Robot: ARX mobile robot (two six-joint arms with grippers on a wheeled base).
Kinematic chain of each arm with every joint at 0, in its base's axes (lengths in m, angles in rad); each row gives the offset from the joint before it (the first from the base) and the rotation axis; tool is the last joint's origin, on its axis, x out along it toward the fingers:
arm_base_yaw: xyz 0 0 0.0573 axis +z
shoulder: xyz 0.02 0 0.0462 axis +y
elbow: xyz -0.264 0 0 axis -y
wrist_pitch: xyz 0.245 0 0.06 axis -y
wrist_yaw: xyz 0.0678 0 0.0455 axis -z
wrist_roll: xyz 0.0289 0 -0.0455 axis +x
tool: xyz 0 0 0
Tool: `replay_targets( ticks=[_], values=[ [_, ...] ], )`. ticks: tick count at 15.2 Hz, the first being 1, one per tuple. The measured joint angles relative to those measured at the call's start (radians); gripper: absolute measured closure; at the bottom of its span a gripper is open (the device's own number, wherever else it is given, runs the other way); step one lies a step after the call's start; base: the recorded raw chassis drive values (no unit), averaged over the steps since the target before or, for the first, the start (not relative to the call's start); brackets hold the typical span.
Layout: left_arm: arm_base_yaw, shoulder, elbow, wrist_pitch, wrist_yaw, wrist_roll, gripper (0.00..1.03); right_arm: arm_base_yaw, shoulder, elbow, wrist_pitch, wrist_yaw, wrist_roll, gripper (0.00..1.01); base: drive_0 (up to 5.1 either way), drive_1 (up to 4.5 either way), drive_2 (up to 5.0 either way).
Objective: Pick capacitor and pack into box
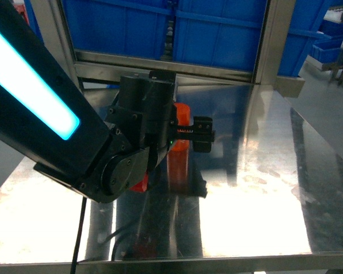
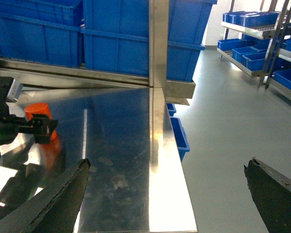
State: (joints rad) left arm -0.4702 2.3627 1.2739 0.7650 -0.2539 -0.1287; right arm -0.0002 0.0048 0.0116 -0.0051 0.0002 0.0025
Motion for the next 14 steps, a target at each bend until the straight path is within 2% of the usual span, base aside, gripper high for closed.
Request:
replay_targets(
  ticks=[1, 2, 5, 6, 8, 11, 13, 14],
  values=[
    [0.003, 0.037, 0.049, -0.021, 0.008, -0.018, 0.05, 0.000, 0.000, 0.000, 0.000, 0.000, 0.000, 0.03, 0.0, 0.00, 0.0],
    [0.007, 0.063, 0.079, -0.011, 0.016, -0.034, 0.11, 0.000, 0.000, 0.000, 0.000, 0.000, 0.000, 0.03, 0.0, 0.00, 0.0],
    [0.009, 0.073, 0.103, -0.014, 0.034, -0.089, 0.54, 0.000, 0.000, 0.000, 0.000, 0.000, 0.000, 0.03, 0.0, 0.00, 0.0],
    [0.010, 0.071, 0.095, 0.005, 0.034, -0.100, 0.59, 0.000, 0.000, 0.000, 0.000, 0.000, 0.000, 0.03, 0.0, 0.00, 0.0],
    [0.017, 0.014, 0.011, 0.059, 0.026, -0.100, 0.59, 0.000, 0.000, 0.000, 0.000, 0.000, 0.000, 0.03, 0.0, 0.00, 0.0],
    [0.051, -0.296, -0.270, 0.290, 0.010, -0.042, 0.59, 0.000, 0.000, 0.000, 0.000, 0.000, 0.000, 0.03, 0.0, 0.00, 0.0],
    [0.087, -0.499, -0.454, 0.367, 0.023, -0.014, 0.59, 0.000, 0.000, 0.000, 0.000, 0.000, 0.000, 0.03, 0.0, 0.00, 0.0],
    [0.116, -0.604, -0.550, 0.369, 0.036, 0.005, 0.59, 0.000, 0.000, 0.000, 0.000, 0.000, 0.000, 0.03, 0.0, 0.00, 0.0]
  ],
)
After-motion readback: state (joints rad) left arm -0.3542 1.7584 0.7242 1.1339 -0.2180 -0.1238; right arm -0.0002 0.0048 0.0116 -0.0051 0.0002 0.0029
